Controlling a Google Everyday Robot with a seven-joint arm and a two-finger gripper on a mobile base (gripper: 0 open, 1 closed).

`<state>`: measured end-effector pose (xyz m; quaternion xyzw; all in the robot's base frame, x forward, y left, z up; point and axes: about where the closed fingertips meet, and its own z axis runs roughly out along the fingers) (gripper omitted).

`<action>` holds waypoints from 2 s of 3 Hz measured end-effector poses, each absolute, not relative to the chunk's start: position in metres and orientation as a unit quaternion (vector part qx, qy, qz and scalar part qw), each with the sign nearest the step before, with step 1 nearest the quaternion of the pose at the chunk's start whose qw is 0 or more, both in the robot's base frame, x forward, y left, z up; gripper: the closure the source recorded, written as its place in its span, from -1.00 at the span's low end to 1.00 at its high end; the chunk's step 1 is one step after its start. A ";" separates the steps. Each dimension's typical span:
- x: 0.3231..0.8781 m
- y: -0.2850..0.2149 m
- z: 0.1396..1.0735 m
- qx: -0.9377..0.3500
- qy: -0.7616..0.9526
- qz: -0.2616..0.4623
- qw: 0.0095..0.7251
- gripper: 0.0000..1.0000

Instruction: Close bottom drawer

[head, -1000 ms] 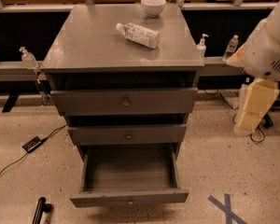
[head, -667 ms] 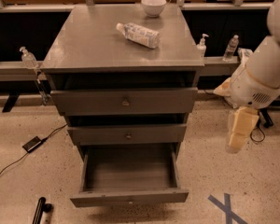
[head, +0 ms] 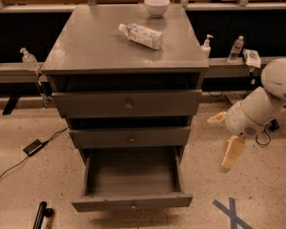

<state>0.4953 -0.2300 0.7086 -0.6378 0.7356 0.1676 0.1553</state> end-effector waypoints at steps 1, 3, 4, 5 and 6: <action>0.495 -0.230 0.709 -0.638 0.736 0.168 0.155 -1.00; 0.518 -0.233 0.641 -0.561 0.729 0.276 0.278 -1.00; 0.544 -0.207 0.611 -0.499 0.698 0.360 0.366 -1.00; 0.561 -0.184 0.562 -0.449 0.670 0.441 0.394 -1.00; 0.559 -0.157 0.493 -0.409 0.649 0.517 0.380 -1.00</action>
Offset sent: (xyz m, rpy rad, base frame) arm 0.0272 -0.0280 -0.0740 0.3634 0.0014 -0.1068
